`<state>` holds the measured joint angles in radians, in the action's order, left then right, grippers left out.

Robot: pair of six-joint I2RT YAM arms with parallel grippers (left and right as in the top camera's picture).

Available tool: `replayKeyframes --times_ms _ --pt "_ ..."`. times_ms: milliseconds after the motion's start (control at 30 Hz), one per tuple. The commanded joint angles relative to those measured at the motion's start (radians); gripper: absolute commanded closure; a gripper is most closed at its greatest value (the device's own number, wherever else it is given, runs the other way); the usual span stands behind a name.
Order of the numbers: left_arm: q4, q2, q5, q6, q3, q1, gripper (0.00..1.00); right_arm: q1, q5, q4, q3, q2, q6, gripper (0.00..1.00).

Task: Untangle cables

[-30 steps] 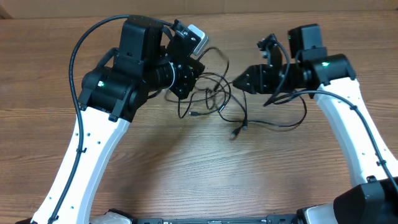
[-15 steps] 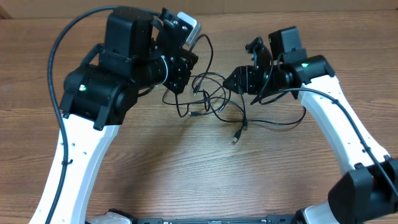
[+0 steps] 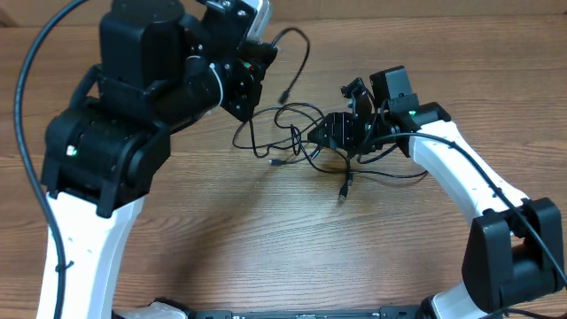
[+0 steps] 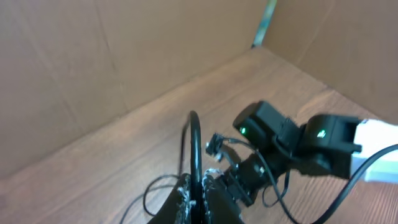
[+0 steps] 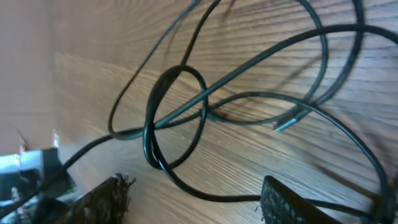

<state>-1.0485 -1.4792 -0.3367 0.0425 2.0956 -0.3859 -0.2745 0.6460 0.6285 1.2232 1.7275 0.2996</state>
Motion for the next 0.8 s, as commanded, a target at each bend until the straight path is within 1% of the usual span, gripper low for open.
replayKeyframes --times_ms 0,100,167,300,367,433,600,767 --pt "0.005 0.025 0.007 -0.024 0.068 -0.001 0.92 -0.023 0.056 -0.042 -0.028 -0.001 0.050 0.33" --pt "0.005 0.025 0.004 -0.037 0.105 -0.001 0.92 -0.062 0.055 -0.068 -0.028 0.000 0.053 0.32" --pt "0.007 0.025 0.003 -0.048 0.124 -0.001 0.92 -0.090 0.054 -0.091 -0.029 0.001 0.055 0.29" --pt "0.011 0.025 0.004 -0.051 0.156 -0.001 0.92 -0.153 0.007 -0.153 -0.029 0.003 0.076 0.28" --pt "-0.002 0.025 0.004 -0.051 0.165 -0.001 0.91 -0.176 -0.043 -0.171 -0.029 0.003 0.112 0.28" --pt "-0.023 0.025 0.005 -0.050 0.168 0.000 0.91 -0.190 -0.050 -0.179 -0.029 0.003 0.119 0.28" --pt "-0.087 0.024 0.004 -0.046 0.167 -0.001 0.90 -0.191 -0.079 -0.140 -0.028 0.003 0.118 0.28" --pt "-0.138 0.024 0.004 -0.046 0.167 -0.001 0.88 -0.191 -0.137 -0.036 -0.029 0.003 0.058 0.28"
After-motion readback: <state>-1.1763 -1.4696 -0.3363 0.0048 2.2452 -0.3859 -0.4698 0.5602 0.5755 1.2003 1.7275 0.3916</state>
